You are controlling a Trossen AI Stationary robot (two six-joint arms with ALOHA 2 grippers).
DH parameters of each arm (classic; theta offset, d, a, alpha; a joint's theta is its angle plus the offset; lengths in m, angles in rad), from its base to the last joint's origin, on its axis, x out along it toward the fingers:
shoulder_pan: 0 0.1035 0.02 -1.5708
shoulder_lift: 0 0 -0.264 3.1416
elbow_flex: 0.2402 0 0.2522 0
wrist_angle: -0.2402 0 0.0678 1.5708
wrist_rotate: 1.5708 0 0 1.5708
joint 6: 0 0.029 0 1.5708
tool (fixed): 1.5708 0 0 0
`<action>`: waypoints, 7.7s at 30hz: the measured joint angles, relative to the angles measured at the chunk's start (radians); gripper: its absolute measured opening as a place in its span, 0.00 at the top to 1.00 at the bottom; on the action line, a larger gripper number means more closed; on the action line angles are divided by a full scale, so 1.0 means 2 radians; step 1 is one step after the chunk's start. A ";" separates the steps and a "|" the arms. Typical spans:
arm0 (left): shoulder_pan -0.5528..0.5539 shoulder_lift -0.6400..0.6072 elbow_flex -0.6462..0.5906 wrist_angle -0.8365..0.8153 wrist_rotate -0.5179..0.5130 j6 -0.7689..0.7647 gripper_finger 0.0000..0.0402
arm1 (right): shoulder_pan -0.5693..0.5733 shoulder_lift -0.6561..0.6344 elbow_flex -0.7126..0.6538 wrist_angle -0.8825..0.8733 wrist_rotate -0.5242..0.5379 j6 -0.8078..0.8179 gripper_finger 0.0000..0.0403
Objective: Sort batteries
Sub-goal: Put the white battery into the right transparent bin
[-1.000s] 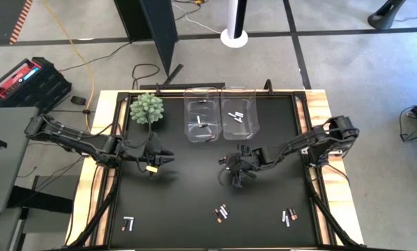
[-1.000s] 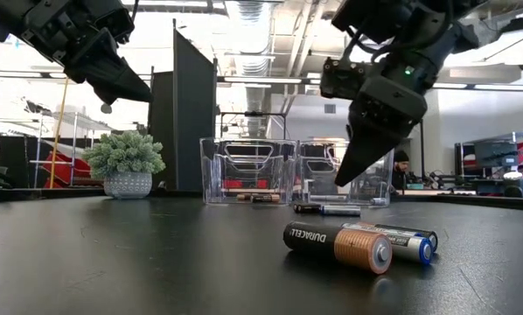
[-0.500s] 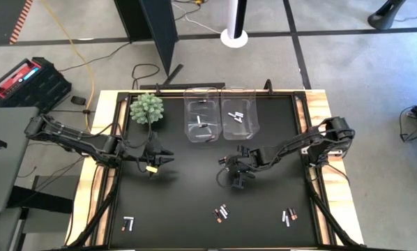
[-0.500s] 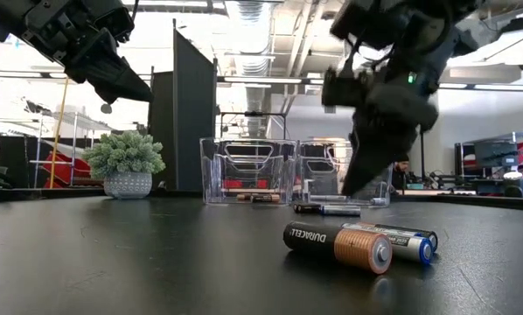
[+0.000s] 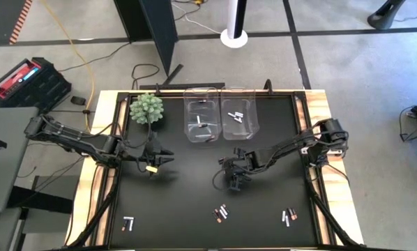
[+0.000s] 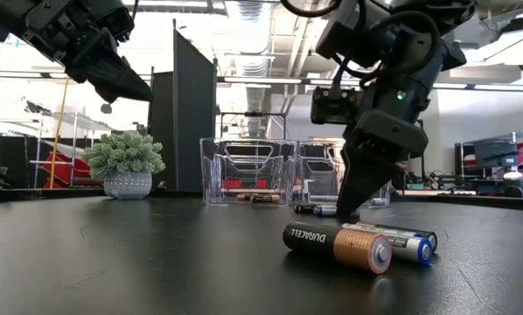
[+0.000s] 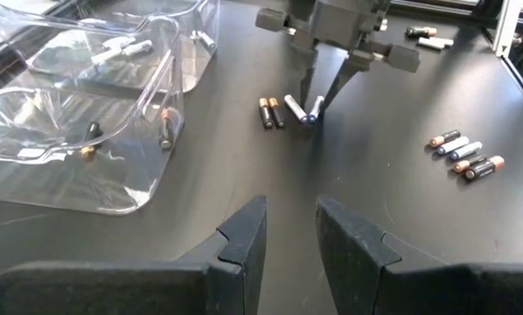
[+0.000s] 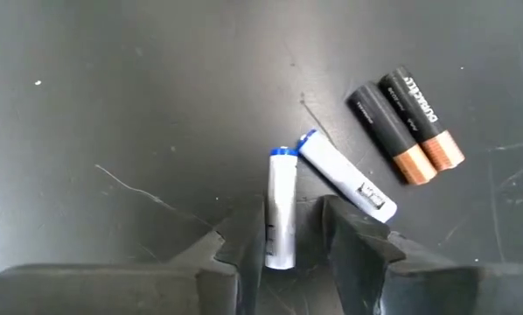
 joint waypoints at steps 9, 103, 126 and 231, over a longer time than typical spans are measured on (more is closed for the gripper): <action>0.000 0.000 0.000 0.000 0.000 -0.001 0.76 | 0.000 -0.001 -0.001 0.000 0.000 -0.001 0.81; 0.000 0.000 0.000 -0.012 -0.064 -0.045 0.76 | -0.395 0.133 0.302 -0.369 -0.084 -0.290 0.90; 0.000 0.000 0.000 -0.015 -0.065 -0.045 0.76 | -0.397 0.080 0.302 -0.380 -0.082 -0.257 0.78; 0.000 0.000 0.000 -0.038 -0.053 -0.035 0.76 | -0.053 0.122 0.233 -0.269 -0.052 -0.243 0.84</action>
